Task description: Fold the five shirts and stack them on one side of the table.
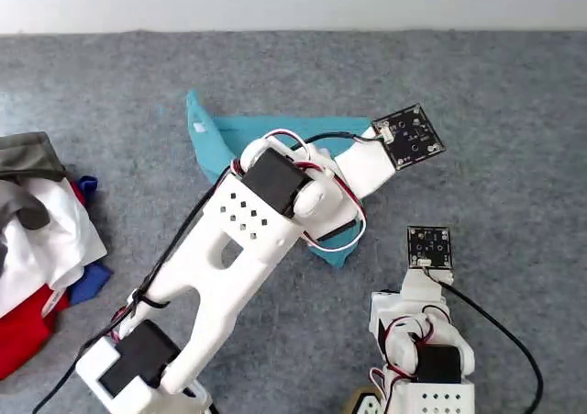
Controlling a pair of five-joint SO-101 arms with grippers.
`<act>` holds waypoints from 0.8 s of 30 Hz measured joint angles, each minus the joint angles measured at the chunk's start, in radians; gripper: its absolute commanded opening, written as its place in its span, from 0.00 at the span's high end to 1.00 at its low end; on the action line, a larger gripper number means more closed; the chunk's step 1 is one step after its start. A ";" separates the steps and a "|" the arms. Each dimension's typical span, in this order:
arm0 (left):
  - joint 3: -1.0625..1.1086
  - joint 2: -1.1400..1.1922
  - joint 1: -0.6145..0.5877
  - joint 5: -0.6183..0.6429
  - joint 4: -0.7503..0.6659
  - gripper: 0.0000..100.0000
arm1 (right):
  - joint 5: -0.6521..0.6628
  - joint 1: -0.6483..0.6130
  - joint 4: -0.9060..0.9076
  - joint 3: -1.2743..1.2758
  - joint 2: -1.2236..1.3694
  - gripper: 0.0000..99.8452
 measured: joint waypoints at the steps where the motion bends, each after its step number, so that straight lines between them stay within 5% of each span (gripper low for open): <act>1: 0.000 0.000 0.003 0.000 -0.003 0.98 | 0.000 0.000 0.000 0.000 0.000 0.99; 11: -0.052 -0.014 -0.031 0.000 0.097 0.98 | 0.000 0.000 0.000 0.000 0.000 0.99; 24: -0.072 -0.245 -0.583 0.003 0.110 0.99 | 0.000 0.000 0.000 0.000 0.000 0.99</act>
